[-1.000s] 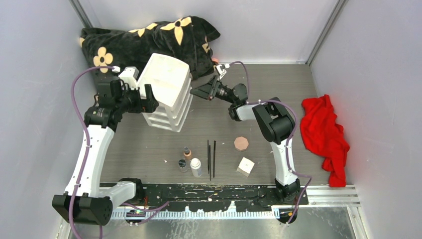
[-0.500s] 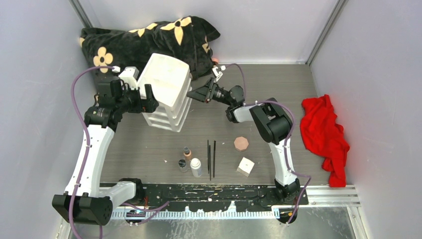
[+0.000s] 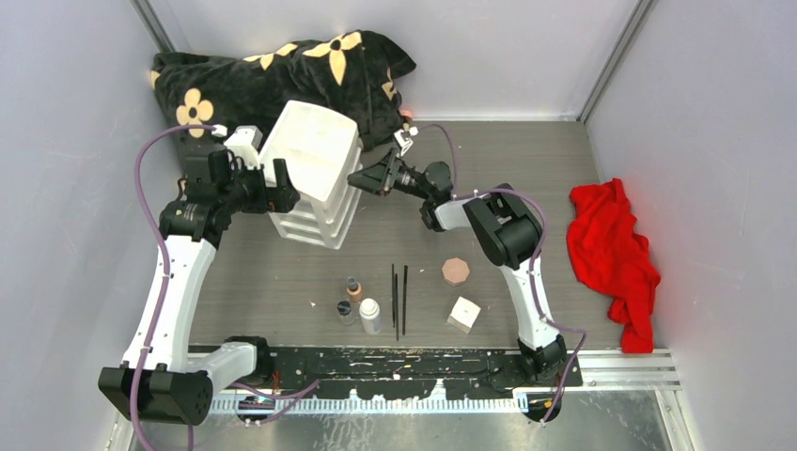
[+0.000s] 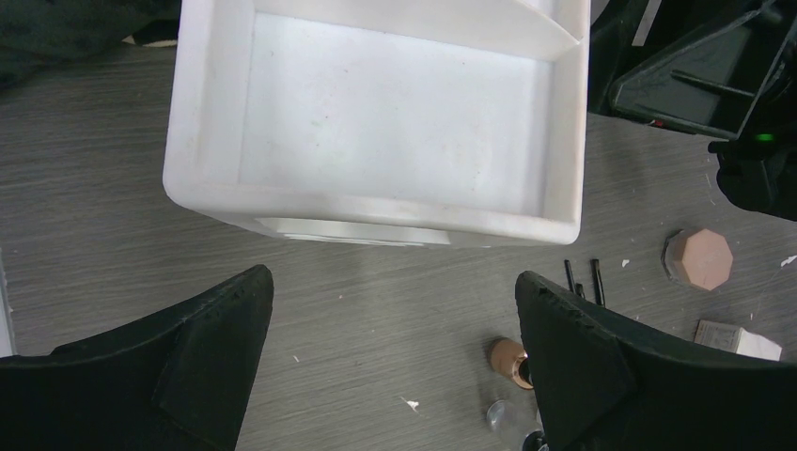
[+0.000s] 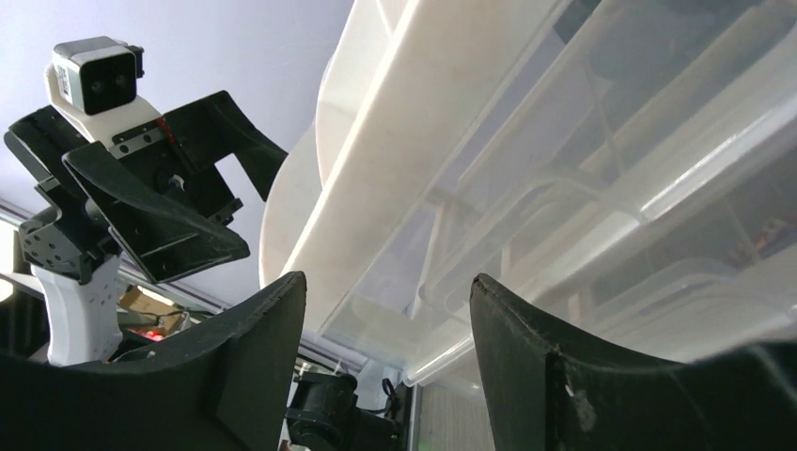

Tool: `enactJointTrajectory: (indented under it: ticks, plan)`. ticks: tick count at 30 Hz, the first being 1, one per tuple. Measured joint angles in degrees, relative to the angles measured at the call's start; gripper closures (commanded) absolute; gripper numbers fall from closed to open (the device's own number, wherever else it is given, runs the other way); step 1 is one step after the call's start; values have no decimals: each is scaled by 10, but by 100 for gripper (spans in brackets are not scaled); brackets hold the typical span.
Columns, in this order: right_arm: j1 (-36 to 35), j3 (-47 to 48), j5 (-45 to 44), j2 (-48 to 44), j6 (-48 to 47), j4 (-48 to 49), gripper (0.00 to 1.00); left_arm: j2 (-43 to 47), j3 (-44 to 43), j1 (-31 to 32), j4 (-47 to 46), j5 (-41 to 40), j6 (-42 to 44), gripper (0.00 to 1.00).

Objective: Organize the makeup
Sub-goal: Open the drawer in the storage box.

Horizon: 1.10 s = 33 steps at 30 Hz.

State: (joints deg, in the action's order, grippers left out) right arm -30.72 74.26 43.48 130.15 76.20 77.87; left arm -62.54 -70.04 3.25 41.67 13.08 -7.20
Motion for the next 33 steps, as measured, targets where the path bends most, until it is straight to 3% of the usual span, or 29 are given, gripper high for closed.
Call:
enactJointTrajectory:
  ticks: [16, 33]
  plan:
    - [0, 44, -13, 43, -5, -3, 31, 2, -3, 0, 2, 0, -1, 0]
    - [-3, 81, -39, 82, 68, 80, 32, -1, -3, 0, 0, 10, -11, 0]
